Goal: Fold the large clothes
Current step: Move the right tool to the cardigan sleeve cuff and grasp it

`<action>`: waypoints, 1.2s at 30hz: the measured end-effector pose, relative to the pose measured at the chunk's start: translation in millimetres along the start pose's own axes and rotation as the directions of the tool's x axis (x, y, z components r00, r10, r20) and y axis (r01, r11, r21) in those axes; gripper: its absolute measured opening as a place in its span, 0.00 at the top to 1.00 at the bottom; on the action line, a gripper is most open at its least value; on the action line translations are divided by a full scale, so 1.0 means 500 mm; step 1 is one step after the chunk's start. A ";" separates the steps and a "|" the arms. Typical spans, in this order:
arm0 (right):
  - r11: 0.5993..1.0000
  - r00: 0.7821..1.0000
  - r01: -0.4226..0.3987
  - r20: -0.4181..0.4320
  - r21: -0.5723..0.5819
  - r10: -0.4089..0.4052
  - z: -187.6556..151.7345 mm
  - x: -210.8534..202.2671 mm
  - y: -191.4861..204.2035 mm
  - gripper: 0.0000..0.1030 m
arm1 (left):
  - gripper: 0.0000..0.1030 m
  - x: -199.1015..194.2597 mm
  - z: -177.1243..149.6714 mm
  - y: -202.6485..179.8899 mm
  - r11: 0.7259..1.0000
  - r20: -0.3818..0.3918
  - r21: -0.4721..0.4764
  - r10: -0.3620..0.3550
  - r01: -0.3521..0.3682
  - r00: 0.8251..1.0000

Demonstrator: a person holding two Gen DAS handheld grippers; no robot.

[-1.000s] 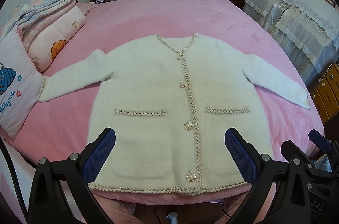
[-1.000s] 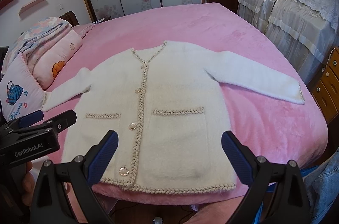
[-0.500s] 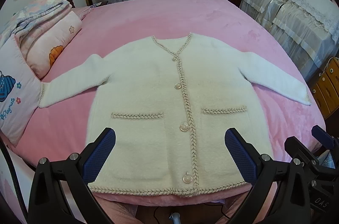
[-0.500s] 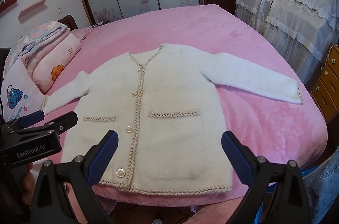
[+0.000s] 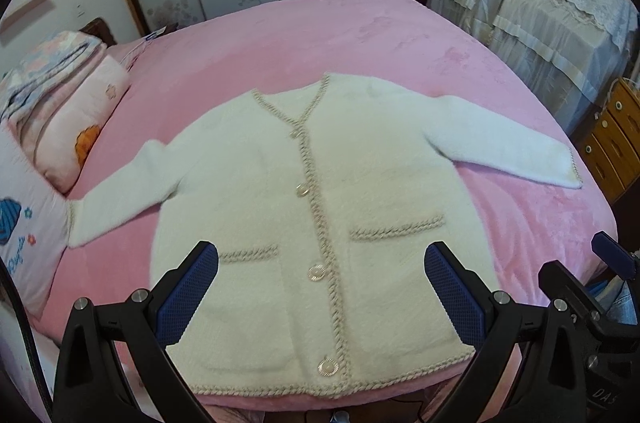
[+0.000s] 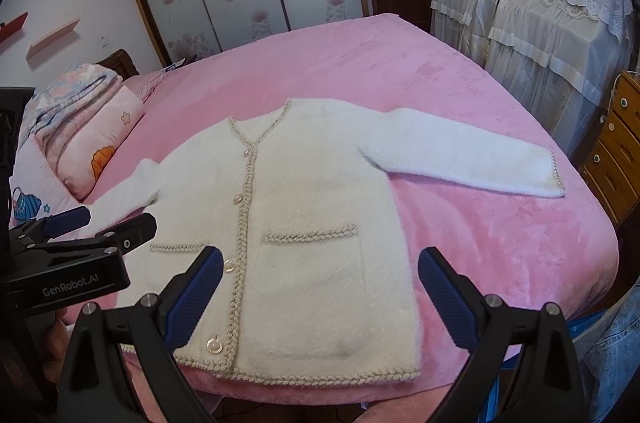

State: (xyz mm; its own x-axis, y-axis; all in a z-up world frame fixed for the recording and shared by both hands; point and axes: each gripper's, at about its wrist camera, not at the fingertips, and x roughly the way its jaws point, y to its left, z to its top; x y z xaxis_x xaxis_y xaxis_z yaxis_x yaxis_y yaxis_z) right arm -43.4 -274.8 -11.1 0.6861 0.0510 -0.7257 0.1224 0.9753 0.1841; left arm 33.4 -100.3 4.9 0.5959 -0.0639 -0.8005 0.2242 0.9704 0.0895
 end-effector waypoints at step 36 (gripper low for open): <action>0.824 0.943 0.327 -0.105 0.463 -0.315 0.105 0.291 -0.538 0.05 | 0.01 0.324 0.340 -0.413 0.943 0.127 0.243 -0.265 0.229 0.956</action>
State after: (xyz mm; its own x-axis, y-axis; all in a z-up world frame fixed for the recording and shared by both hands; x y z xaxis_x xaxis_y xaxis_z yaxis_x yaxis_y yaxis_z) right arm 61.0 -540.8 -131.4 0.5333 -0.2365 -0.8122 0.6572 0.7204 0.2217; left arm 214.7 -350.8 -42.2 0.6082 -0.3474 -0.7137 0.5352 0.8435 0.0454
